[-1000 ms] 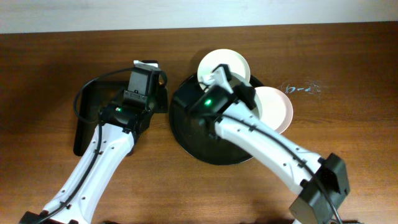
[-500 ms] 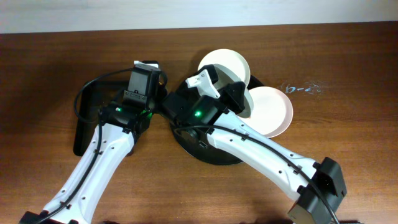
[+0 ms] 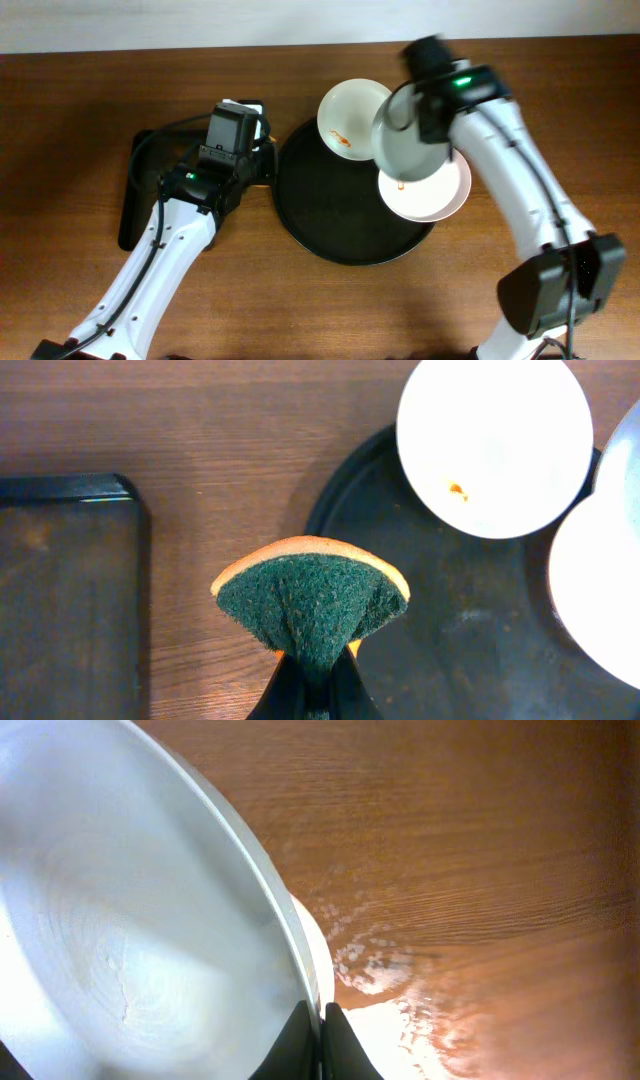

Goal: Clean dirty plates on tray and stack at the side
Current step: 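Lift the green plate with the right gripper and carry it right, then set the green plate on the table at right and release it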

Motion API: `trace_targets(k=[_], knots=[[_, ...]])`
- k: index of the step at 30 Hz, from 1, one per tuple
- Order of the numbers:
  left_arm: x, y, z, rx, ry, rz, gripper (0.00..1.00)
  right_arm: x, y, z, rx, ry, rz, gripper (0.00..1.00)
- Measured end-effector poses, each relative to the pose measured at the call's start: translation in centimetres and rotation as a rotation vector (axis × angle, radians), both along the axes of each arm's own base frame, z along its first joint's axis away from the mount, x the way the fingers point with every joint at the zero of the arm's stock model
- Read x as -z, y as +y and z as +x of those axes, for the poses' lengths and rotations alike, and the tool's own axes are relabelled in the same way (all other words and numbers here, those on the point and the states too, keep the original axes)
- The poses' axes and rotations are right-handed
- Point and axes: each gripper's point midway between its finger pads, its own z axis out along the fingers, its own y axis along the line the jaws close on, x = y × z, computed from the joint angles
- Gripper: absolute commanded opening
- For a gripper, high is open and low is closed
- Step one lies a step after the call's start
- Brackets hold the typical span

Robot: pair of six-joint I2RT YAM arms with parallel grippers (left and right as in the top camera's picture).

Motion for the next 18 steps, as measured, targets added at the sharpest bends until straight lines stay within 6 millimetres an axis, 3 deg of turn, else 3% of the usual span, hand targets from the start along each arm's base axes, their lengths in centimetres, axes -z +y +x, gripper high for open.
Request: trace_targets(k=[6, 8, 10, 12, 15, 18], knots=[[-0.1, -1.5, -0.4, 0.045, 0.016, -0.06, 0.0, 0.4, -11.8, 0.5, 0.246, -0.073, 0.304, 0.04], [-0.1, -2.5, -0.6, 0.069, 0.017, -0.072, 0.0, 0.2, -16.8, -0.6, 0.356, -0.119, 0.361, 0.04], [0.3, -3.9, -0.8, 0.102, 0.021, -0.078, 0.0, 0.2, -19.8, -1.6, 0.422, -0.148, 0.398, 0.04], [1.2, -5.4, -0.6, 0.135, 0.03, -0.081, 0.0, 0.4, -21.3, -2.0, 0.445, -0.157, 0.423, 0.04], [4.3, -7.7, -0.3, 0.166, 0.083, -0.08, 0.0, 1.7, -22.5, -2.2, 0.467, -0.146, 0.457, 0.04], [7.5, -8.5, 0.1, 0.153, 0.142, -0.076, 0.0, 3.8, -23.0, -1.7, 0.472, -0.118, 0.483, 0.05]])
